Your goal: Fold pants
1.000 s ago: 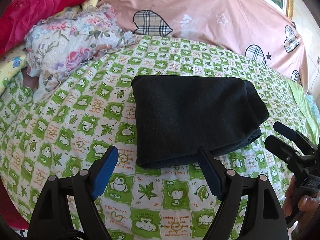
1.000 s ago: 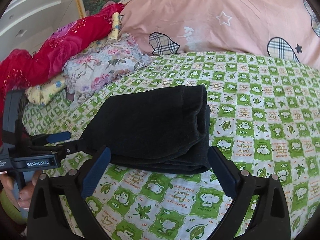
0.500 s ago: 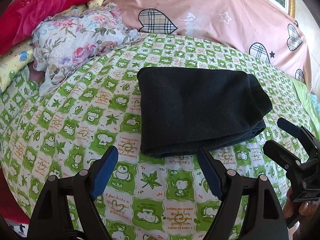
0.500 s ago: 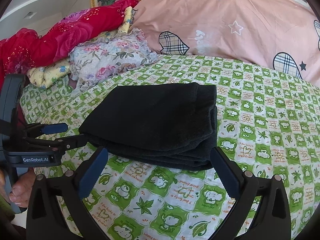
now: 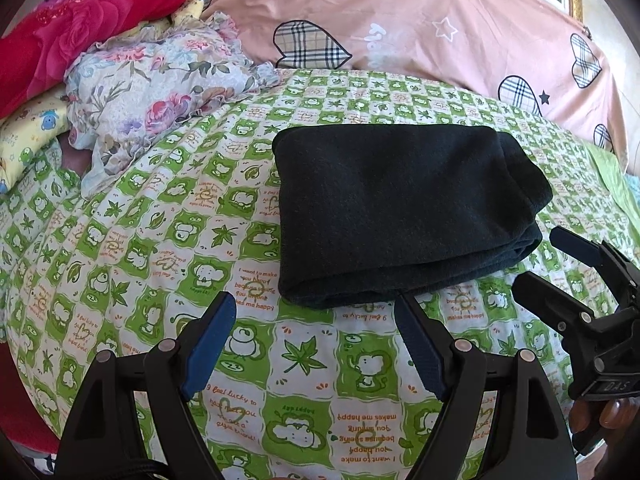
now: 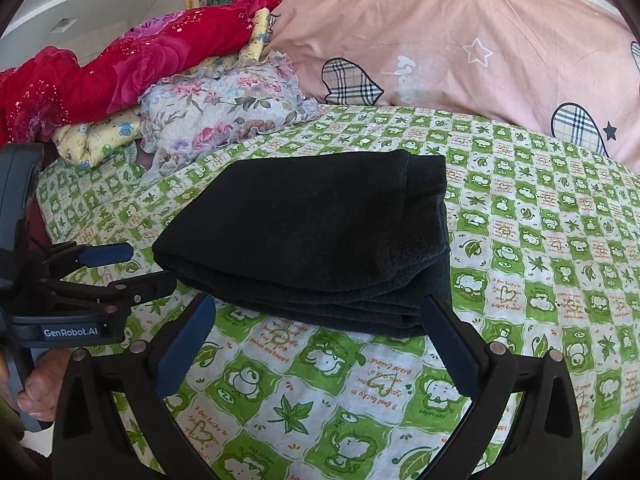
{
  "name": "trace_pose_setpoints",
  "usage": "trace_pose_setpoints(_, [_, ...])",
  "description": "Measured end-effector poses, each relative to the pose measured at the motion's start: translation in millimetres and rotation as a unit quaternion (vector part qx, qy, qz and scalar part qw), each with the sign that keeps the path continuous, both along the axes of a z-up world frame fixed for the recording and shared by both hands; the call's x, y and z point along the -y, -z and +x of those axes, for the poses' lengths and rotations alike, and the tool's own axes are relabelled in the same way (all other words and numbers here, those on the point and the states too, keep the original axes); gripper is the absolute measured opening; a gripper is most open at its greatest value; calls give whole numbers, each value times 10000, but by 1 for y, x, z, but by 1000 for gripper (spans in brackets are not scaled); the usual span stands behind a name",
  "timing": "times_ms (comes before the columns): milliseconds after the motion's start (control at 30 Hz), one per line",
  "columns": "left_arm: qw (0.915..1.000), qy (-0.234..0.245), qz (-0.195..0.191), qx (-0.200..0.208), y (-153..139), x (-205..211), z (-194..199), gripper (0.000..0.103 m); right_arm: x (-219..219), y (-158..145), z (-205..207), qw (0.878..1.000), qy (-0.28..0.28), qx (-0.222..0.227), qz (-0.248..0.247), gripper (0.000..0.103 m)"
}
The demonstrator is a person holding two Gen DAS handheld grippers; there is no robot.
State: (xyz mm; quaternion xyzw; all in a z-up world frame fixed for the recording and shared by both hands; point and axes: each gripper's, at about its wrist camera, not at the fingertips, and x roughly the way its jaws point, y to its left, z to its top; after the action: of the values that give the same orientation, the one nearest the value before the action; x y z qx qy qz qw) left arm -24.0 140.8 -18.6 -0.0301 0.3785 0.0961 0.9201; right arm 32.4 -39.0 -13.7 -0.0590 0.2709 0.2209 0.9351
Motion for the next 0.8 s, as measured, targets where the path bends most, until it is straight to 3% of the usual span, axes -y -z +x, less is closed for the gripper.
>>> trace_pose_setpoints(267, [9997, 64, 202, 101, 4, 8, 0, 82, 7, 14, 8, 9997, 88, -60, 207, 102])
trace_pose_setpoints(800, [9996, 119, 253, 13, 13, 13, 3, 82, 4, 23, 6, 10000, 68, 17, 41, 102])
